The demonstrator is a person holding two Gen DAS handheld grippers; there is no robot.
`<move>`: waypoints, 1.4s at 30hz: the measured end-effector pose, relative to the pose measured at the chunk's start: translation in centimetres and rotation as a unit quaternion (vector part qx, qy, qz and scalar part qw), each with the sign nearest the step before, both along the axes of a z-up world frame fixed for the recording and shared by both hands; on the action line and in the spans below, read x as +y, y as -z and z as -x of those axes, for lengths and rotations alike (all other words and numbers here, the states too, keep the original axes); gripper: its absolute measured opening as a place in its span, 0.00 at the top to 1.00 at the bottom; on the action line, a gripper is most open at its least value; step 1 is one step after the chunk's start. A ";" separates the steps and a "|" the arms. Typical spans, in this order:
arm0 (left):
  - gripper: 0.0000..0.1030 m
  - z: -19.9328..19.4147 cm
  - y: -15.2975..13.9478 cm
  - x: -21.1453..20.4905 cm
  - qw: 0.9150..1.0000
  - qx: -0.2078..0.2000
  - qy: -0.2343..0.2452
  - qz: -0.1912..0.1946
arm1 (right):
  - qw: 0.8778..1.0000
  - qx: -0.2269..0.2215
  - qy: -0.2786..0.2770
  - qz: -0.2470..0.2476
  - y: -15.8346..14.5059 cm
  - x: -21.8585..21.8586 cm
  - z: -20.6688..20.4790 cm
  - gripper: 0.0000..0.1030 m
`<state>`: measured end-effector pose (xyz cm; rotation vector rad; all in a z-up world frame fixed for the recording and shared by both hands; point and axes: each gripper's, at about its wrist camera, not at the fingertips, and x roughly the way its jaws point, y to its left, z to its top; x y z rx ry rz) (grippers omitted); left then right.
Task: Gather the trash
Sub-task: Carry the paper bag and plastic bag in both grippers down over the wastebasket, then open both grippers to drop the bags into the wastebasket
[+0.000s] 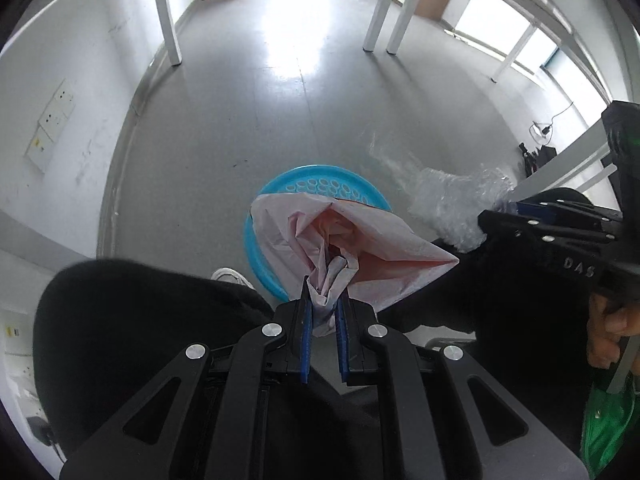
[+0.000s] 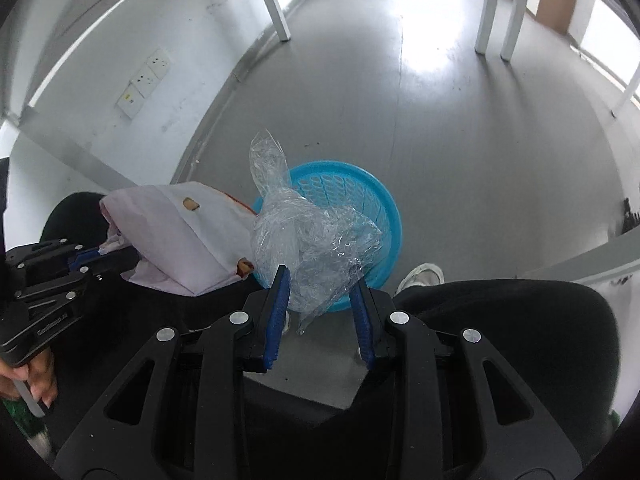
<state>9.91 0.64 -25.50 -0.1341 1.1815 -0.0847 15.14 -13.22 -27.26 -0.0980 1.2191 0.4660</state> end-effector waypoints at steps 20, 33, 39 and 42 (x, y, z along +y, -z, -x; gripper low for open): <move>0.91 -7.3 5.1 -1.4 0.996 0.079 0.014 -0.037 | 0.997 0.065 0.027 0.030 6.2 0.3 -7.1 0.72; 0.91 -10.4 9.0 -3.2 0.987 0.137 0.040 -0.070 | 0.990 0.124 0.031 0.064 11.6 2.3 -10.5 0.72; 0.91 -10.7 9.5 -4.1 0.984 0.140 0.061 -0.095 | 0.988 0.137 0.036 0.067 12.8 2.4 -11.1 0.71; 0.91 -10.9 9.6 -4.3 0.983 0.142 0.064 -0.099 | 0.987 0.137 0.030 0.073 13.0 2.9 -11.0 0.71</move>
